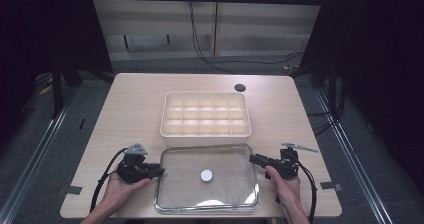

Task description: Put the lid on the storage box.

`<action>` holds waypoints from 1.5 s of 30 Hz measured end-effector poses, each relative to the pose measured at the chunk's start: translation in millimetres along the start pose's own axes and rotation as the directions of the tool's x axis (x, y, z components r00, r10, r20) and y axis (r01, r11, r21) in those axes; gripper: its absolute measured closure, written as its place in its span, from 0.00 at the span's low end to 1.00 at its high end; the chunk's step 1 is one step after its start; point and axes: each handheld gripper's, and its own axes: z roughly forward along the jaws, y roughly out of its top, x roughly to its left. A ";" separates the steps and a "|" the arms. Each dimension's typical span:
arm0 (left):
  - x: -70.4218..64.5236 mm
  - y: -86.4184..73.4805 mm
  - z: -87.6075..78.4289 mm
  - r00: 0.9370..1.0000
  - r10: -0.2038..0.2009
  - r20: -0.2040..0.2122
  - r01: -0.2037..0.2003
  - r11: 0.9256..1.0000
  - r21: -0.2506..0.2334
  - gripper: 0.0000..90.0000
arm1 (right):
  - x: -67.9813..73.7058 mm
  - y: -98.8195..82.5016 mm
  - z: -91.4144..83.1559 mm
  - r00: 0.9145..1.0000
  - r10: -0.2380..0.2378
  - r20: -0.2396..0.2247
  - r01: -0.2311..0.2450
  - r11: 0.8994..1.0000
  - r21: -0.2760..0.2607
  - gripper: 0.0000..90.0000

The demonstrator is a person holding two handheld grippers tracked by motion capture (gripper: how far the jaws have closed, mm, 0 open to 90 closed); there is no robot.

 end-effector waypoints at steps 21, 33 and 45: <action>1.3 -0.3 0.6 1.000 0.010 0.014 -0.010 1.000 -0.006 0.72 | 3.5 2.6 5.6 0.991 -0.029 -0.132 0.038 0.997 0.062 0.77; 3.4 -1.6 0.2 0.999 -0.015 0.038 0.017 0.999 -0.029 0.50 | 4.0 2.1 -1.7 0.985 0.008 -0.174 -0.005 1.000 0.019 0.84; -2.3 -1.1 2.3 0.994 -0.056 0.097 0.058 0.998 -0.023 0.43 | 6.9 2.3 -6.1 0.984 -0.026 -0.178 0.027 1.000 0.006 0.84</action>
